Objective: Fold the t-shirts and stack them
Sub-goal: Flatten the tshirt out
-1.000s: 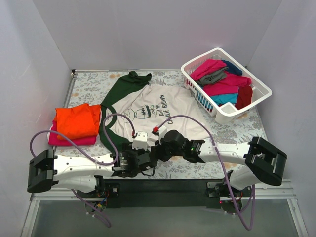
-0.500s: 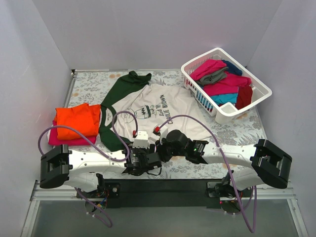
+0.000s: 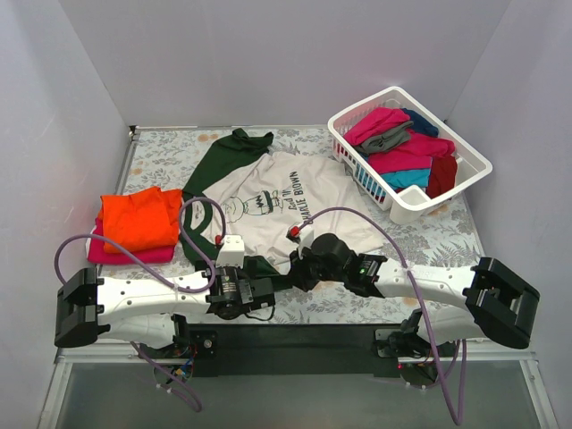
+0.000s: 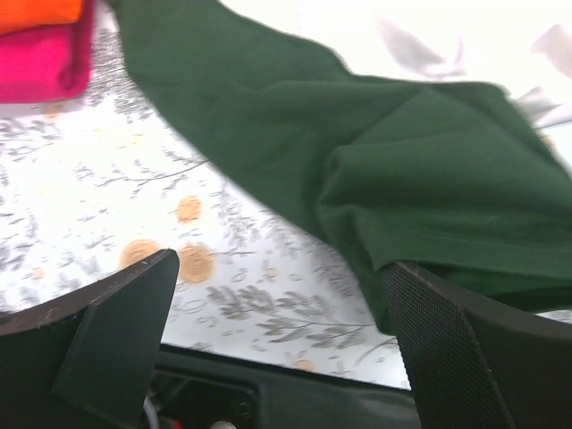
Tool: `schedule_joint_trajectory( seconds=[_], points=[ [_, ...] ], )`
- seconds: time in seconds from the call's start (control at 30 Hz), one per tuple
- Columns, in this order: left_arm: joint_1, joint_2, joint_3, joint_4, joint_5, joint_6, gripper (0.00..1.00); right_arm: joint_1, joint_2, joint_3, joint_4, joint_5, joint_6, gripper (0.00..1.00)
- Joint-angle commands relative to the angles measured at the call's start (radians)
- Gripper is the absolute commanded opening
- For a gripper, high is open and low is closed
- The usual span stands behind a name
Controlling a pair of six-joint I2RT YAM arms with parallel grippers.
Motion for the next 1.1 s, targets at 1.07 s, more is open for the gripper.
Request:
schedule_joint_trajectory(
  seconds=[1.07],
  points=[
    [0.063,-0.33,-0.238,0.589,0.246,0.007,0.9,-0.035,-0.044,-0.115,0.028,-0.04,-0.03,0.14]
  ],
)
